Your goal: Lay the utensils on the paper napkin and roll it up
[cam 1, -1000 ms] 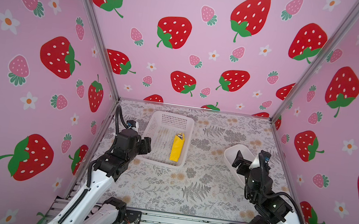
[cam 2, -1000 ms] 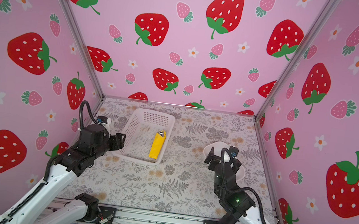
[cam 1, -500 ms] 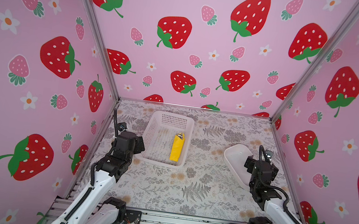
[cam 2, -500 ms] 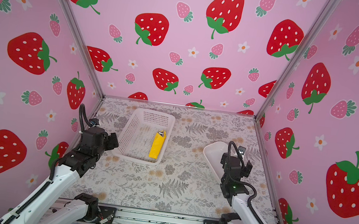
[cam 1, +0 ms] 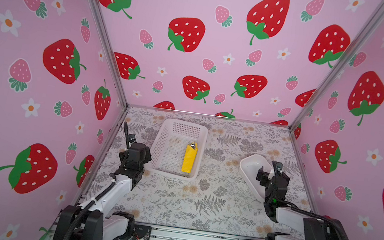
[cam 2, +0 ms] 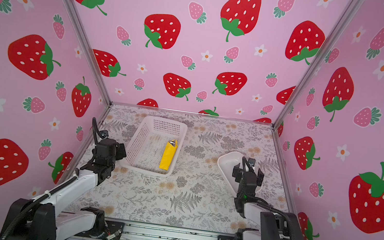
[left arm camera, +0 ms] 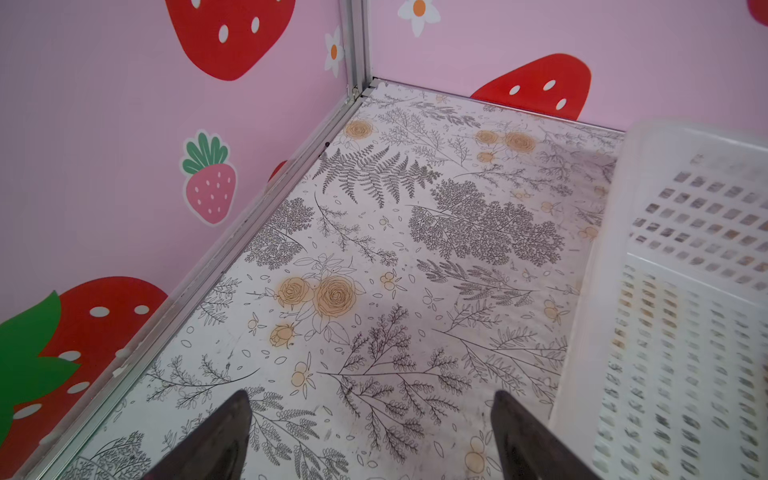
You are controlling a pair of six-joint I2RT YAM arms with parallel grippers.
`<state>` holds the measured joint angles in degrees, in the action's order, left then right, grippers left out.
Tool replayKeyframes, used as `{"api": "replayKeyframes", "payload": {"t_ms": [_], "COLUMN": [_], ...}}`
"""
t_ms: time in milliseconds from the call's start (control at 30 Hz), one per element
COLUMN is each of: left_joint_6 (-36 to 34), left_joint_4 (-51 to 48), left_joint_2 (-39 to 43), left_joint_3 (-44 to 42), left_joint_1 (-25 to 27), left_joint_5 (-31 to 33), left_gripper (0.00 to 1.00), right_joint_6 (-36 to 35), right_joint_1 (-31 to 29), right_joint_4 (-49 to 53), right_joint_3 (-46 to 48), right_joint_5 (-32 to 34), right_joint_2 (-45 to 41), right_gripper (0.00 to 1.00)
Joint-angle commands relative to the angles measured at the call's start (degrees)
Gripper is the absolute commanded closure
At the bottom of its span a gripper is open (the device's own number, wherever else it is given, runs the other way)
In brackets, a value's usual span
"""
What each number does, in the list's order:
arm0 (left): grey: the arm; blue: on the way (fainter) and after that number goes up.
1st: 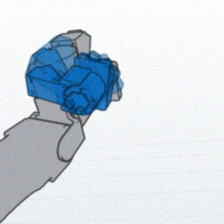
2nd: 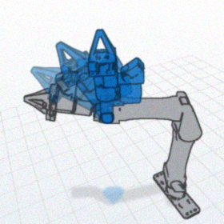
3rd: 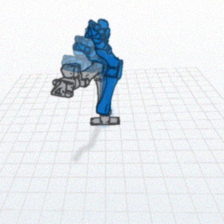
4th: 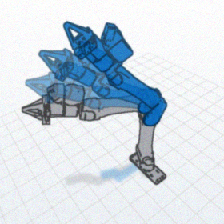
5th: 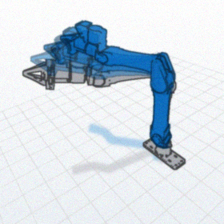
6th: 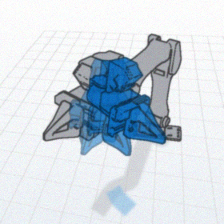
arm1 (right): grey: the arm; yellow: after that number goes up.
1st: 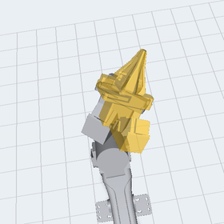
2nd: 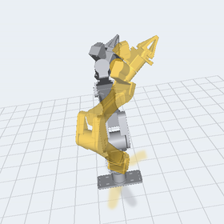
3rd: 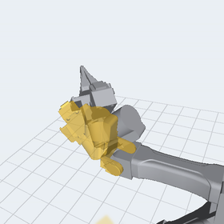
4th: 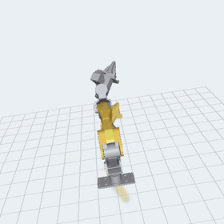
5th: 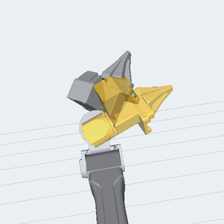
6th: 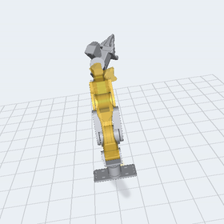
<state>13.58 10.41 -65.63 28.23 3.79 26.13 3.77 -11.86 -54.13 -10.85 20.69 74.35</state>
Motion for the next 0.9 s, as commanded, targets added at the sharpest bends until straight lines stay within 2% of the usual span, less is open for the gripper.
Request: {"api": "replayKeyframes", "payload": {"t_ms": [0, 200, 400, 533, 733, 867], "left_joint_6": [-1.8, -4.9, -9.4, -9.1, -9.3, -9.5], "left_joint_4": [12.3, 21.3, 29.1, 30.3, 38.0, 35.3], "left_joint_2": [-2.7, -10.6, -14.9, -18.2, -23.2, -22.9], "left_joint_3": [-2.1, -3.1, -3.4, -2.7, -4.4, -3.3], "left_joint_1": [-0.8, -1.1, -1.5, -3.2, -3.1, -3.1], "left_joint_5": [-3.8, -8.1, -9.5, -13.8, -14.3, -14.0], "left_gripper": [0.09, 0.09, 0.10, 0.10, 0.11, 0.10], "right_joint_6": [-2.9, -5.1, -6.3, -6.8, -5.2, -4.0], "right_joint_1": [0.7, 1.1, 1.4, 1.4, 1.5, 1.7], "right_joint_4": [-11.3, -14.2, -27.1, -32.4, -24.5, -21.5], "right_joint_3": [0.4, -0.9, 2.5, 2.8, -0.7, -2.8], "right_joint_5": [-5.6, -7.9, -8.2, -8.9, -5.4, -3.2], "right_joint_2": [2.0, 5.2, 11.6, 16.2, 15.6, 16.2], "right_gripper": [0.00, 0.00, 0.00, 0.00, 0.00, 0.00]}}
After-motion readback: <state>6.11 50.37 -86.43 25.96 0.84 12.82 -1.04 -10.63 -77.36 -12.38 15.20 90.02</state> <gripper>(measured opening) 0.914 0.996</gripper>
